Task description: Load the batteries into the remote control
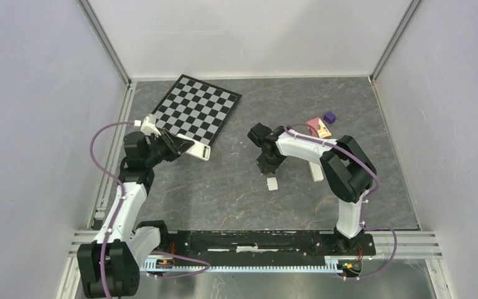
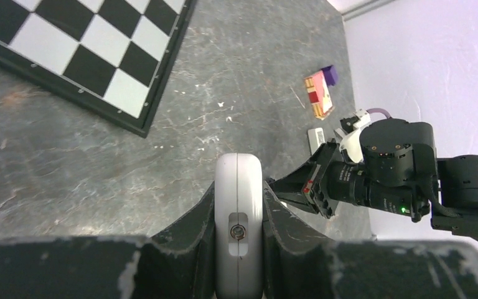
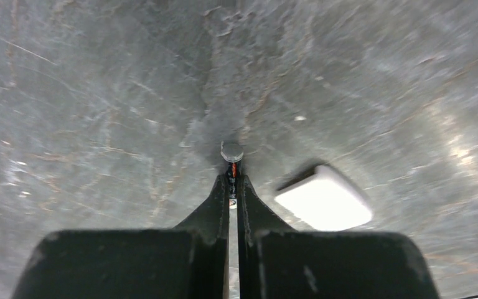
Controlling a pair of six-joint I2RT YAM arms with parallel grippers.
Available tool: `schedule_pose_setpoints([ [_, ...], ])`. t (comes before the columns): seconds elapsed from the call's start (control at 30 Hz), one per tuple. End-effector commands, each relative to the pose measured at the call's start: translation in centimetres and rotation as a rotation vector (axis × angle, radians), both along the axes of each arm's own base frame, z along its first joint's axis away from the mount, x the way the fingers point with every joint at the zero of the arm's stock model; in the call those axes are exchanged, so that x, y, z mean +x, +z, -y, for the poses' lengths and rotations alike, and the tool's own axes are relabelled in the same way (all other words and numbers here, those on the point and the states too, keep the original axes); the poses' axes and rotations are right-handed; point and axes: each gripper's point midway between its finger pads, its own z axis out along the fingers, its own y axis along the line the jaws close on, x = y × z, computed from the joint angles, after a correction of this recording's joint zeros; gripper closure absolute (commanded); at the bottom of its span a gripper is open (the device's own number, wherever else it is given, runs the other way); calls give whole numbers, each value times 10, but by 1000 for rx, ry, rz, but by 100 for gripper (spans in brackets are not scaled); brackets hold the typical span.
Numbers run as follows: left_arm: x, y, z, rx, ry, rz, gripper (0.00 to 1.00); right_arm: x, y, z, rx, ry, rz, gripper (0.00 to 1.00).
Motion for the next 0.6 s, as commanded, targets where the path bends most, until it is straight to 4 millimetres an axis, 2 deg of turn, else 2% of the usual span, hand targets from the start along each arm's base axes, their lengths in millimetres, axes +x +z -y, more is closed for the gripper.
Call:
schedule_pose_setpoints([
  [0.0, -2, 11, 30, -89, -148, 52, 98, -1, 19, 23, -53, 219, 80, 100],
  [0.03, -2, 9, 36, -110, -162, 38, 98, -1, 26, 22, -46, 253, 96, 100],
  [0.07, -7, 8, 53, -128, -212, 31, 98, -1, 32, 21, -34, 296, 108, 100],
  [0.13, -8, 4, 72, -154, -240, 20, 98, 0, 45, 18, -11, 364, 133, 100],
  [0.27, -2, -1, 101, -192, -266, 1, 98, -5, 68, 8, 67, 489, 173, 100],
  [0.37, 8, -5, 113, -204, -261, 1, 98, -10, 81, 1, 165, 549, 197, 100],
  [0.47, 17, -9, 114, -203, -231, 14, 98, -13, 91, -4, 320, 570, 196, 100],
  [0.57, 26, -6, 120, -222, -250, 24, 98, -8, 113, -19, 409, 622, 259, 100],
])
